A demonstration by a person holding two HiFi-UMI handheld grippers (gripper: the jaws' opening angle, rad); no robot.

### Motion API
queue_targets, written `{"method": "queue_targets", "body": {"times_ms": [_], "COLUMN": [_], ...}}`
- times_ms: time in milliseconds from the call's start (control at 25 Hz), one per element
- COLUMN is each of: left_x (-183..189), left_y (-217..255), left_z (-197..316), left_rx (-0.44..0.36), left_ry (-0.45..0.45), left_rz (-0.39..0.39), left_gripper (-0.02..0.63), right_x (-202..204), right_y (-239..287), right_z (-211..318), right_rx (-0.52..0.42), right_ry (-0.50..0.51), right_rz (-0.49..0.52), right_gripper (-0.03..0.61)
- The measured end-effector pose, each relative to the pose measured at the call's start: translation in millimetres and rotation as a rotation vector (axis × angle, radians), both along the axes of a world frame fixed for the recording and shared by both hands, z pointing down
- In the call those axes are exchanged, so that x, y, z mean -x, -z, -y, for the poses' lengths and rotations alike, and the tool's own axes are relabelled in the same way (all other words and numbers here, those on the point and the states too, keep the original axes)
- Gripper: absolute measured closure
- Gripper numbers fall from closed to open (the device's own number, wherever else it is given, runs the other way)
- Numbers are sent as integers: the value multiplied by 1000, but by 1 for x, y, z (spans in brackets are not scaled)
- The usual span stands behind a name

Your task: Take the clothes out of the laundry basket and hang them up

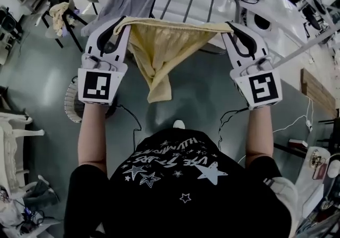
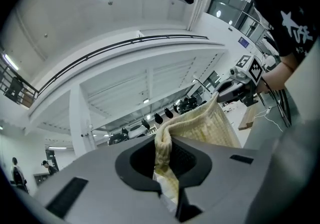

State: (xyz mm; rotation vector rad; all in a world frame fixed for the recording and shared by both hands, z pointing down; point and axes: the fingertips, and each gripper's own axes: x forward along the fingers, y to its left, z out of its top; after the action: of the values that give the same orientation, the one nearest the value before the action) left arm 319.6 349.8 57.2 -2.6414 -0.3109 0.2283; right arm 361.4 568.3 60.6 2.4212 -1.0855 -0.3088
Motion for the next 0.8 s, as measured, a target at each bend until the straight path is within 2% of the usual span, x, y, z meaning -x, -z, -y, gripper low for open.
{"method": "queue_targets", "body": {"times_ms": [200,400,600,800], "left_x": [-64,-107,-156,-203], "left_y": [21,35,31,33], "left_z": [-38,-66,-89,-107], "left_rx": [-30,-56,-123,-179], "left_ry": [-18,-19,-48,-106], "left_rz": [-64,-59,-21,-17], "left_gripper": [568,568,568,568], "right_x": [-53,-94,-137,-180], "right_y": [12,12,2,4], "right_z": [-37,-65,-90,-111], "right_rx": [17,-11,-73,-146], "right_ry": [51,85,18,-56], "right_rz": [18,37,85,99], "right_gripper": [539,539,540,540]}}
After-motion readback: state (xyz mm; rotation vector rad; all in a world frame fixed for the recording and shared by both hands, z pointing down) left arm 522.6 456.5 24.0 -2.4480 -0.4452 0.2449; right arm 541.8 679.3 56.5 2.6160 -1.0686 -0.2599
